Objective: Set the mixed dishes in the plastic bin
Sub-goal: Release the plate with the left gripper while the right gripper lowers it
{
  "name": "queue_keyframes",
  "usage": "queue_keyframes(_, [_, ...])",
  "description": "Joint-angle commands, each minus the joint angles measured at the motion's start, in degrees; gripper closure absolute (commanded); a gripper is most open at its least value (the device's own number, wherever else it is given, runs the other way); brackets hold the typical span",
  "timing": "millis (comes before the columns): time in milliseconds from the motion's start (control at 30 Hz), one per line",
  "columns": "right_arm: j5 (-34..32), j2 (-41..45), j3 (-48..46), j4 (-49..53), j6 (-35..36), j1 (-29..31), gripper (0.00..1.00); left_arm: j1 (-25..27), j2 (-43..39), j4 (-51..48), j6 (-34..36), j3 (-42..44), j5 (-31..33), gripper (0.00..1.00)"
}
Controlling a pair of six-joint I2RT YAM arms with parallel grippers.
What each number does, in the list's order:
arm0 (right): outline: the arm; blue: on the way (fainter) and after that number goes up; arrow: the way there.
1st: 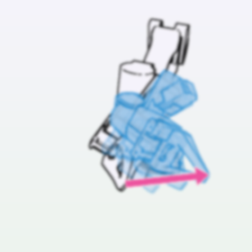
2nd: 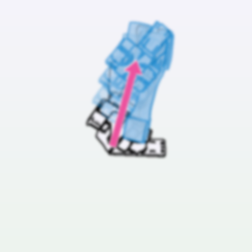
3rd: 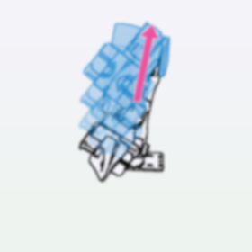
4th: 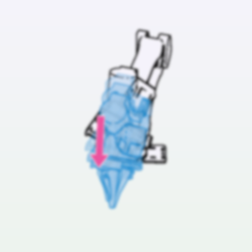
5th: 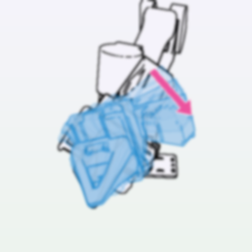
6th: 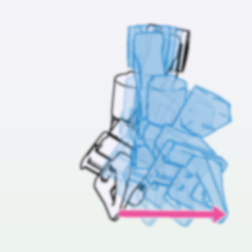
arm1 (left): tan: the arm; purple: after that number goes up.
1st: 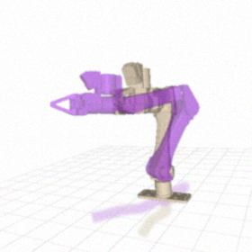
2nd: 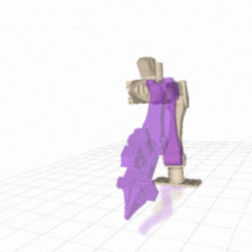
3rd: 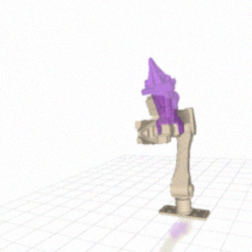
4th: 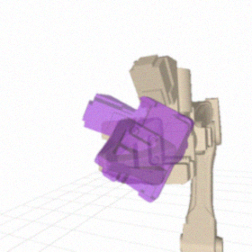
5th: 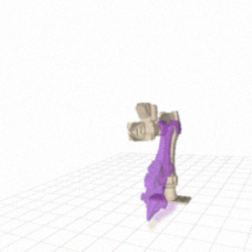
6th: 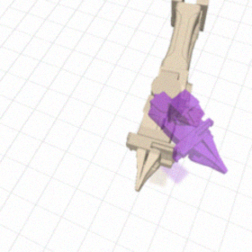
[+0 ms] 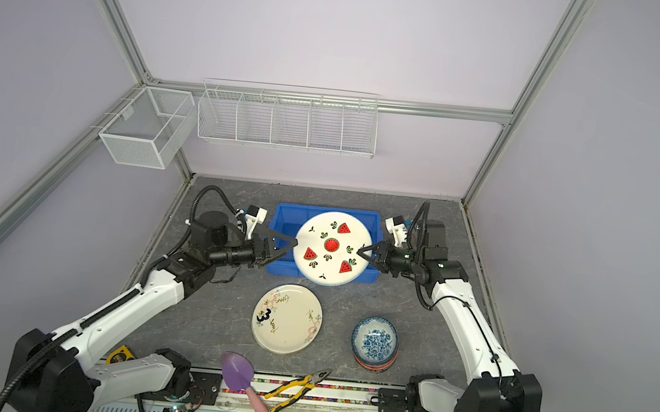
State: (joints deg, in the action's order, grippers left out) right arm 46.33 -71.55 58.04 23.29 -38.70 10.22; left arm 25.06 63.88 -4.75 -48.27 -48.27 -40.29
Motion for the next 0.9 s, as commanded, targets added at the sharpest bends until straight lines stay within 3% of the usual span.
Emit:
queue_keyframes(0, [0.6,-1.88,3.5,-4.68,-0.81,0.2,0.94,-2.93,-4.23,-12.62,7.88,-3.39,2.65,0.02])
queue_keyframes(233, [-2.23,-10.16,10.06,-4.67,0.84,3.02,0.94,-8.93,-12.03,-20.37,10.18,-1.97,1.31,0.02])
queue_keyframes(867, [-2.29,-35.13,26.24,-10.83,-2.81,7.43,0.94,-9.2,-18.93,-24.21,9.0,2.13,4.2,0.02])
